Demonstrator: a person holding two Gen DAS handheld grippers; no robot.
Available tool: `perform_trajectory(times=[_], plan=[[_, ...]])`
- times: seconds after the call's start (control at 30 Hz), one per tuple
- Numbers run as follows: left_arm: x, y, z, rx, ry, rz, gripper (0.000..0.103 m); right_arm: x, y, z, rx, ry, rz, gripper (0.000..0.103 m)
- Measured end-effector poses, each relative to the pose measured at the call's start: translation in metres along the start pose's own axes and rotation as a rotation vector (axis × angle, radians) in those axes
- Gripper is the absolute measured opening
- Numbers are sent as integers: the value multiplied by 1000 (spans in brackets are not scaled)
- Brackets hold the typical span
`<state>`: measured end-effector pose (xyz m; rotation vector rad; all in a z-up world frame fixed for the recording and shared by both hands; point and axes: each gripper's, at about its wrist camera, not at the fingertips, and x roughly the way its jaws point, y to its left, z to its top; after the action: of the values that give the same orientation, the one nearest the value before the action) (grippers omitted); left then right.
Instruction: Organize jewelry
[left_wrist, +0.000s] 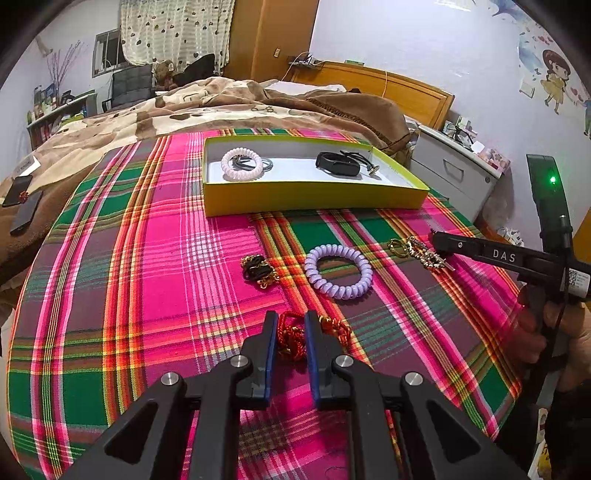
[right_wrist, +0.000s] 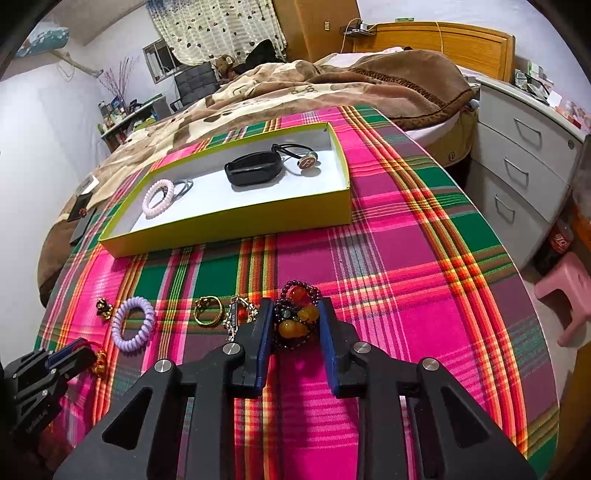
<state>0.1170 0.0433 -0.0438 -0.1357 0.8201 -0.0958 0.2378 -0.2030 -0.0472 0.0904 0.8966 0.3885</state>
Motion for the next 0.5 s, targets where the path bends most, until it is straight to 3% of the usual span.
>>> perform_trajectory(times=[0.07, 0.5], plan=[[-3, -2, 1, 2, -8, -9, 14, -4, -1, -1, 2, -9, 3, 20], [-18, -10, 5, 15, -42, -23, 14, -21, -7, -5, 5, -40, 11, 20]])
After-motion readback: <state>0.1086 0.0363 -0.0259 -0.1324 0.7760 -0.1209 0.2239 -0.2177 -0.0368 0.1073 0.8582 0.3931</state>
